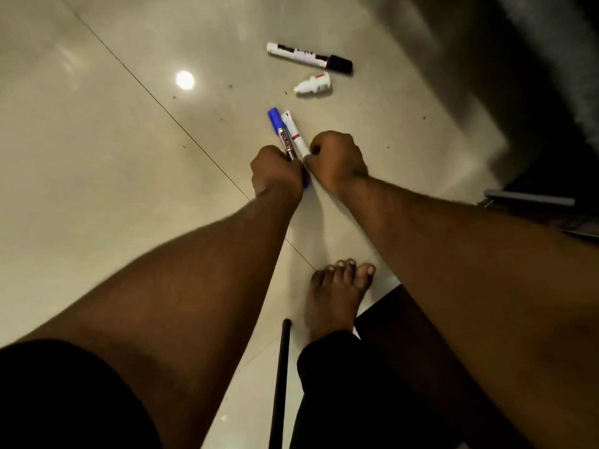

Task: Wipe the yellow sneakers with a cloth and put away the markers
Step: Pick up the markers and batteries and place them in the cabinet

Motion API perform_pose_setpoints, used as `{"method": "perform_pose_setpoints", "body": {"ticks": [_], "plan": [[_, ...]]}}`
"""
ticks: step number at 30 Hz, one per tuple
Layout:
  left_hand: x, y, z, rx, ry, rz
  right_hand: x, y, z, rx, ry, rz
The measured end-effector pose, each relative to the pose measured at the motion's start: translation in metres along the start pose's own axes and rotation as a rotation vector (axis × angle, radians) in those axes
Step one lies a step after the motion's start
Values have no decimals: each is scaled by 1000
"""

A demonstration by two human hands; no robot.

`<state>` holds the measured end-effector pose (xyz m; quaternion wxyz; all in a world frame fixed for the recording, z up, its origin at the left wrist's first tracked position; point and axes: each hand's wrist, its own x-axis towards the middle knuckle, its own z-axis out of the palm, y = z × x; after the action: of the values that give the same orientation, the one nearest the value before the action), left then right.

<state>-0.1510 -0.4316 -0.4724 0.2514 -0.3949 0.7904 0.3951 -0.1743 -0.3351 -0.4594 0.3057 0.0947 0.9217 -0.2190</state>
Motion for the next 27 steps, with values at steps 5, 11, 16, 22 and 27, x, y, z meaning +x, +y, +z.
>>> {"method": "perform_pose_setpoints", "body": {"ticks": [5,11,16,22,27], "plan": [[-14,-13,-10,97,-62,-33,-15,2,8,24,-29,130],[-87,12,-33,-69,-160,167,-81,17,-69,335,66,338],[-192,98,-65,-160,-375,401,-184,29,-176,752,387,384],[-365,163,-110,-66,-677,684,-371,64,-277,1007,702,389],[-525,134,-115,-20,-1003,671,-538,117,-287,1135,875,403]]}}
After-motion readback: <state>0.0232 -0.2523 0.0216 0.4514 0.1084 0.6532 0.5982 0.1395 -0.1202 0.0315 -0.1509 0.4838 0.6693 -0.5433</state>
